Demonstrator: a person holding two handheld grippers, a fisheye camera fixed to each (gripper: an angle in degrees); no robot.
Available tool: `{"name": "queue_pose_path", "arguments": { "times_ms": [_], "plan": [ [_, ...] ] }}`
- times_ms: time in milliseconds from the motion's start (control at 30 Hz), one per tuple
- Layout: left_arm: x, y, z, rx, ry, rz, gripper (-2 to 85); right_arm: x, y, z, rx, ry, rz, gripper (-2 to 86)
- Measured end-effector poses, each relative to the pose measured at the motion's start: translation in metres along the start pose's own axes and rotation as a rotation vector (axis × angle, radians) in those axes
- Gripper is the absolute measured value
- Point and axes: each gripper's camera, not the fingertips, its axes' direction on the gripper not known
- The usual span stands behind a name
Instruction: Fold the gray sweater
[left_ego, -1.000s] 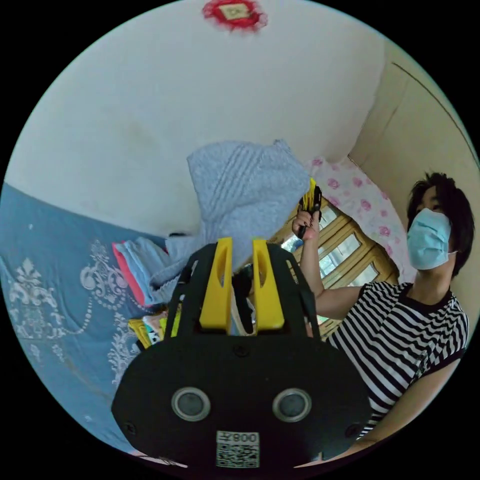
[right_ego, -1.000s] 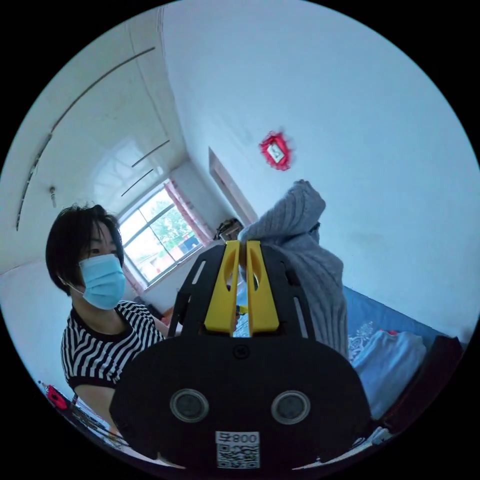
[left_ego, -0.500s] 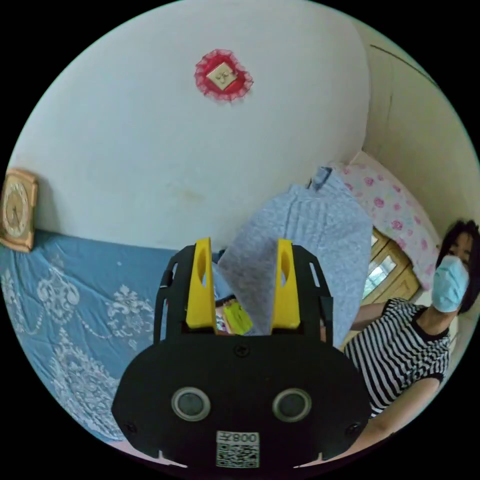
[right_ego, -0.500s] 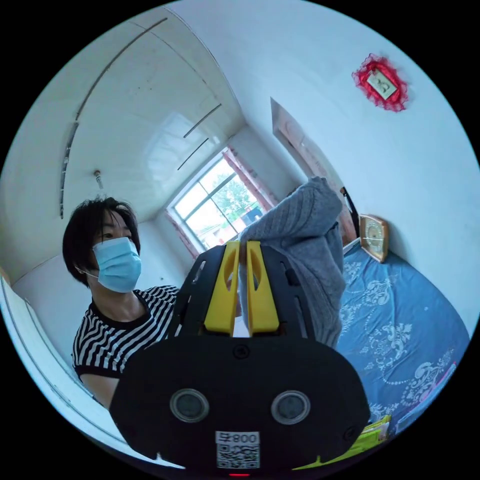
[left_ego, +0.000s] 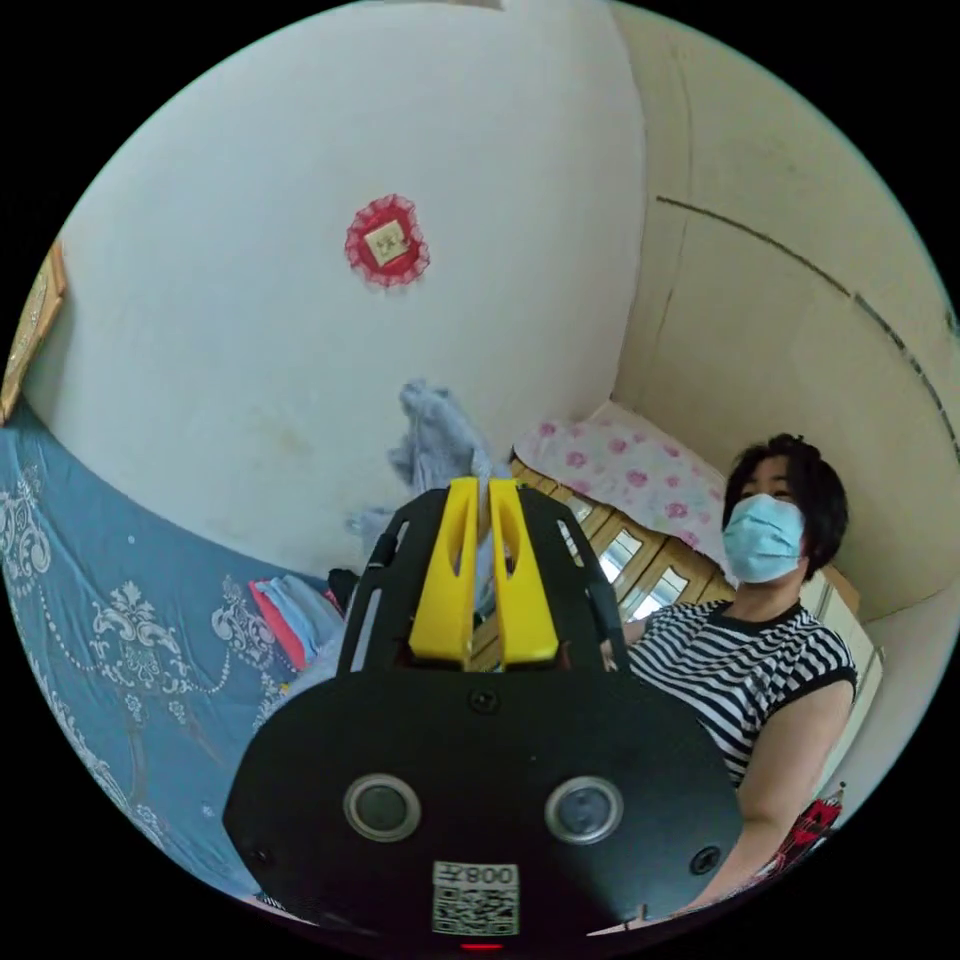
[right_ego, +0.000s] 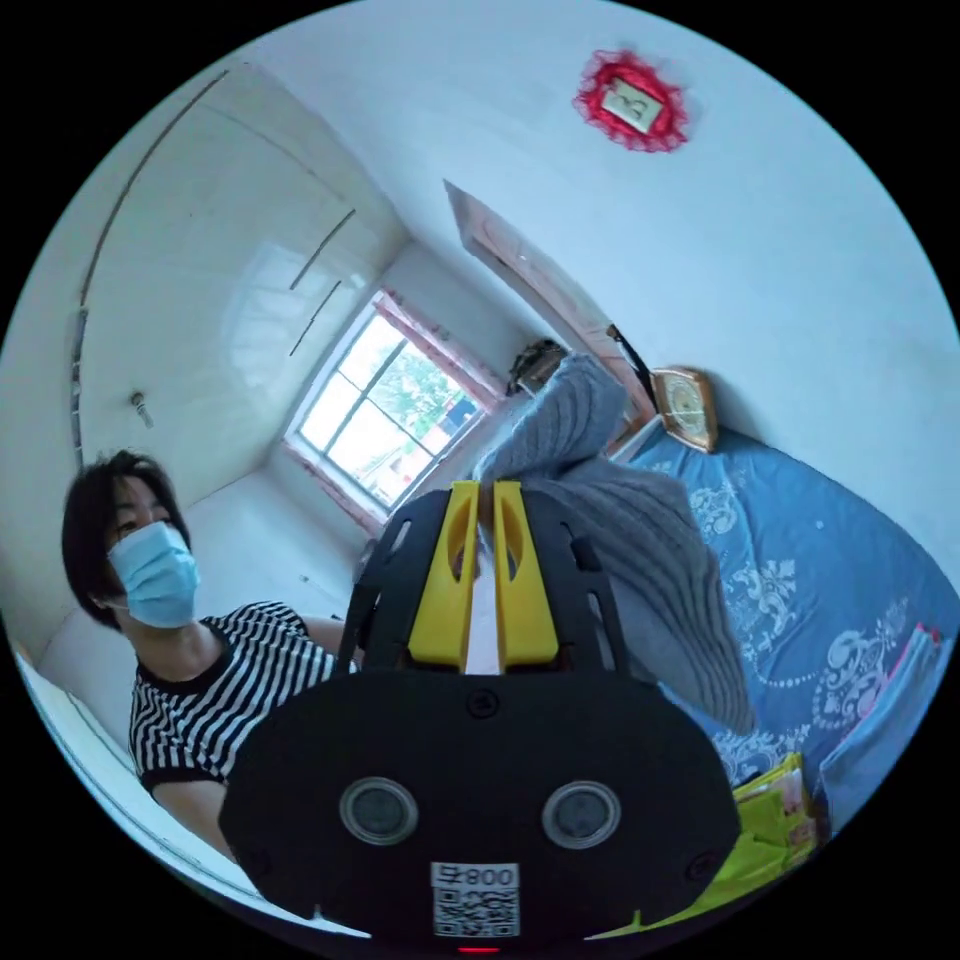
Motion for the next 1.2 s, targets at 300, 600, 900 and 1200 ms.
{"name": "queue_pose_path", "arguments": {
  "times_ms": [300, 600, 900, 1200],
  "plan": [
    [0.031, 0.060, 0.052, -0.140, -0.268, -0.029, 1.8, 0.098, 0.073, 0.065, -0.092, 0.212, 0.378, 6.3],
    [-0.037, 0.137, 0.135, -0.357, -0.413, -0.250, 1.7, 0.049, 0.199, 0.123, 0.047, -0.094, 0.414, 9.5],
    [-0.063, 0.216, 0.261, -0.892, -0.331, -0.011, 2.1, 0.042, 0.284, 0.142, 0.014, 0.075, 0.716, 13.0],
    [-0.088, 0.274, 0.322, -1.233, -0.164, 0.245, 2.8, 0.002, 0.330, 0.188, -0.052, 0.273, 0.898, 15.5]
  ]
}}
